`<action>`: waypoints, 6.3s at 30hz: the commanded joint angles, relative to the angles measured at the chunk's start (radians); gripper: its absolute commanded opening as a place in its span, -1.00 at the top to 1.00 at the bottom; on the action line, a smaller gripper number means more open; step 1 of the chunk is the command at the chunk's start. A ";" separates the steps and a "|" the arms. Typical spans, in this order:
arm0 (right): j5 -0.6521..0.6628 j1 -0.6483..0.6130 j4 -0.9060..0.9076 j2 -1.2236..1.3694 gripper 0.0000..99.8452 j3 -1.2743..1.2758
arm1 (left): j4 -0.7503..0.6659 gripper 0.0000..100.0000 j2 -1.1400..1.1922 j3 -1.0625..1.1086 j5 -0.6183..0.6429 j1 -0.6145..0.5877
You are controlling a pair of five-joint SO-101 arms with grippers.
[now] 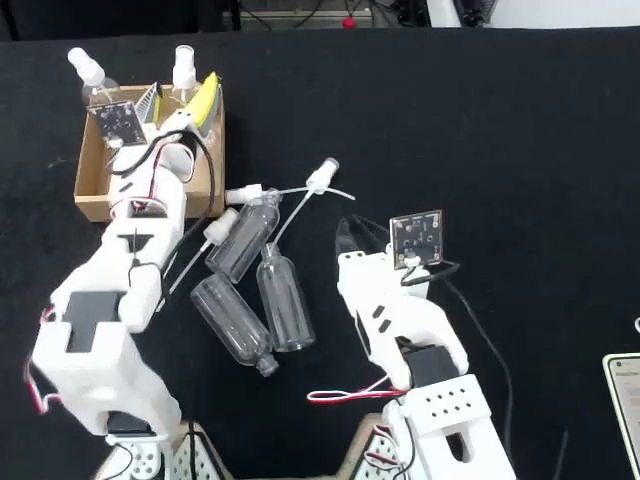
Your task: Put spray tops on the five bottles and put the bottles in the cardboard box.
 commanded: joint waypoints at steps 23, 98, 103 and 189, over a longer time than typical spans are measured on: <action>0.008 0.008 -0.029 0.010 0.92 -0.021 | 0.230 0.87 -0.172 0.153 0.012 -0.039; 0.028 0.206 -0.029 0.010 0.92 -0.045 | 1.729 0.37 -0.916 0.437 -0.583 0.473; 0.028 0.207 -0.029 0.010 0.92 -0.045 | 1.775 0.37 -0.918 0.407 -0.540 0.521; 0.029 0.364 0.098 0.008 0.92 -0.068 | 1.817 0.37 -0.918 0.300 -0.423 -0.033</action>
